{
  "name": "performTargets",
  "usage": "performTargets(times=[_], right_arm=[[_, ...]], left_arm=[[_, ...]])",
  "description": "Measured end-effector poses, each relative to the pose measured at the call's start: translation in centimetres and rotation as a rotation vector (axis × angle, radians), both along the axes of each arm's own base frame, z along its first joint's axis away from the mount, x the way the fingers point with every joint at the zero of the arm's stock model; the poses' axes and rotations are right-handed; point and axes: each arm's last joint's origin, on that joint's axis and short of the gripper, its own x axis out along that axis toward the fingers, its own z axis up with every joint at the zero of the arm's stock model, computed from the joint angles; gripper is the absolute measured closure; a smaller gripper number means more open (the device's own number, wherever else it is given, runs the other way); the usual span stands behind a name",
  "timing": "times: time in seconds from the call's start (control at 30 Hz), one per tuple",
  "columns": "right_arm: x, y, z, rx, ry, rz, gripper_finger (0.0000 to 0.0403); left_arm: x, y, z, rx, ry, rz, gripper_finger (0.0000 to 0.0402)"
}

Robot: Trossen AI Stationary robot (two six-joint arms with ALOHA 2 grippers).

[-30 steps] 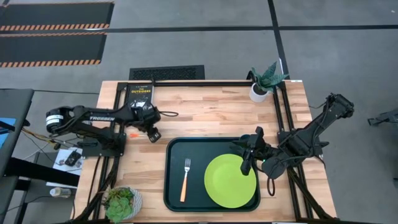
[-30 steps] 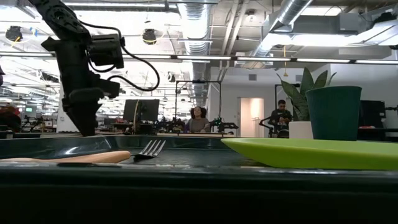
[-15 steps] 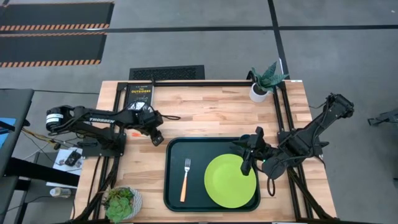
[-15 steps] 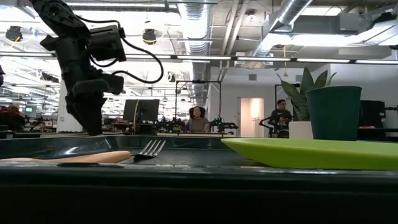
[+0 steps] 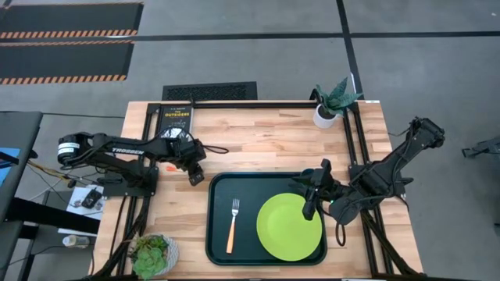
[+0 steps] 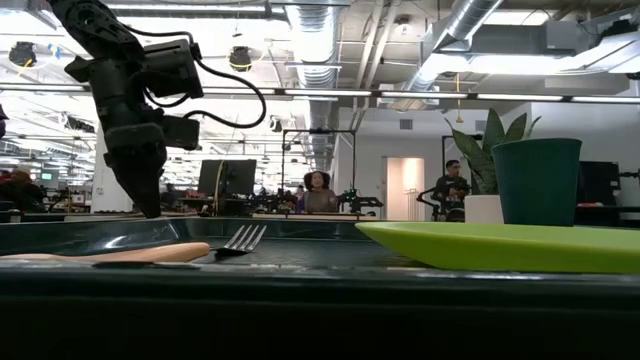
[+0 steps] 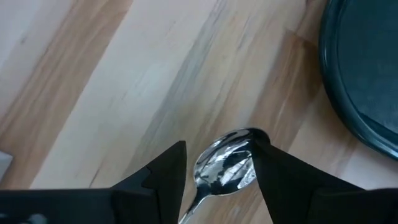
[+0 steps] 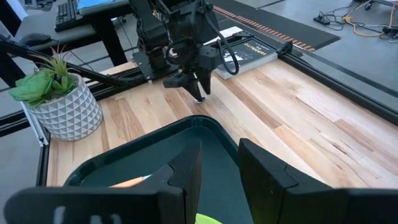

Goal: Pick and place plate/cup/fork/spoon on tray
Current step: Put the orange spoon on the black serving tray to the left of the light orange fork

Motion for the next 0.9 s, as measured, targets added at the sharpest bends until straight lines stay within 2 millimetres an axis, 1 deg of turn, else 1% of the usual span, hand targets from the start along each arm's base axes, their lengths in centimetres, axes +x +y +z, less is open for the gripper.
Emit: performTargets(times=[0.13,0.3,0.47,0.57,0.6,0.9], right_arm=[[0.0,0.0,0.0,0.0,0.0,0.0,0.0274],[0.0,0.0,0.0,-0.001,0.001,0.0,0.0274],[0.0,0.0,0.0,-0.003,0.002,0.001,0.0274],[0.0,0.0,0.0,-0.003,0.002,0.001,0.0274],[0.0,0.0,0.0,-0.003,0.002,0.001,0.0274],[0.0,0.0,0.0,-0.005,0.004,0.001,0.0274]], left_arm=[[0.0,0.0,0.0,-0.01,-0.003,-0.015,0.0252],[0.0,0.0,0.0,-0.008,-0.001,-0.019,0.029],[0.2,0.1,-0.7,-0.004,0.035,-0.007,0.0346],[0.3,0.2,-1.2,0.031,0.072,0.037,0.0386],[0.3,0.3,-1.3,0.041,0.078,0.055,0.0393],[0.3,1.1,-1.1,0.13,0.066,0.219,0.0401]])
